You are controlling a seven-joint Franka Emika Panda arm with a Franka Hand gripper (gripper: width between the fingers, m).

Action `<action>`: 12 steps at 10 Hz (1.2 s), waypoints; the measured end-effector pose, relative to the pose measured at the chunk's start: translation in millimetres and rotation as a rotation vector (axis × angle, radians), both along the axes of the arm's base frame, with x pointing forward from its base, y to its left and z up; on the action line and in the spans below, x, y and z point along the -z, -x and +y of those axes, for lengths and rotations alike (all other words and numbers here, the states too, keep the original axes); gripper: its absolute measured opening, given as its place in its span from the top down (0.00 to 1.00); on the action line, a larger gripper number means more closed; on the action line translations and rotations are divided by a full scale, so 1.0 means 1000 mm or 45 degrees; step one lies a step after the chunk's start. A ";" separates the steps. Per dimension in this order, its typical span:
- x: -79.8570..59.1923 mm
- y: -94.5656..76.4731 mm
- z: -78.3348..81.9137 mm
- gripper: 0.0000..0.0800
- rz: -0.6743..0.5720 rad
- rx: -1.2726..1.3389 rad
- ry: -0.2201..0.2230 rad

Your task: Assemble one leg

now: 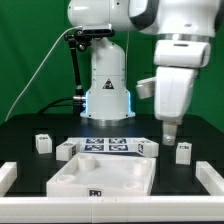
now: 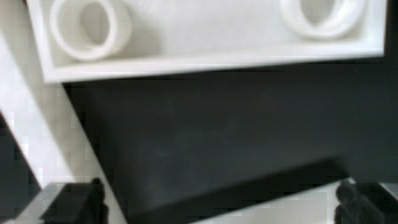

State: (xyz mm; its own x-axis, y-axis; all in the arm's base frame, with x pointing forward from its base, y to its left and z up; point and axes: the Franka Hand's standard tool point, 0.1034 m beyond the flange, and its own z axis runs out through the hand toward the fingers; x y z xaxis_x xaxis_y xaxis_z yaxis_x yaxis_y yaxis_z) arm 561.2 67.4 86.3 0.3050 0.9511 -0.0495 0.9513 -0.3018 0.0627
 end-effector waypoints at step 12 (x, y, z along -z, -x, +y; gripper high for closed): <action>0.060 0.077 -0.069 0.19 0.023 -0.118 -0.061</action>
Offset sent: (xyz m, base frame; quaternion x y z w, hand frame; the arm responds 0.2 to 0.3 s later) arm 0.0000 0.0000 0.0000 0.0000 0.0000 0.0000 1.0000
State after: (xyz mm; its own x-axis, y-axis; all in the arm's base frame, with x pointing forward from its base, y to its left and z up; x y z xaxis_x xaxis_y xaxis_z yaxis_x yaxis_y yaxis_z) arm 483.9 -2.0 25.8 0.2152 0.9765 -0.0084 0.9761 -0.2149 0.0327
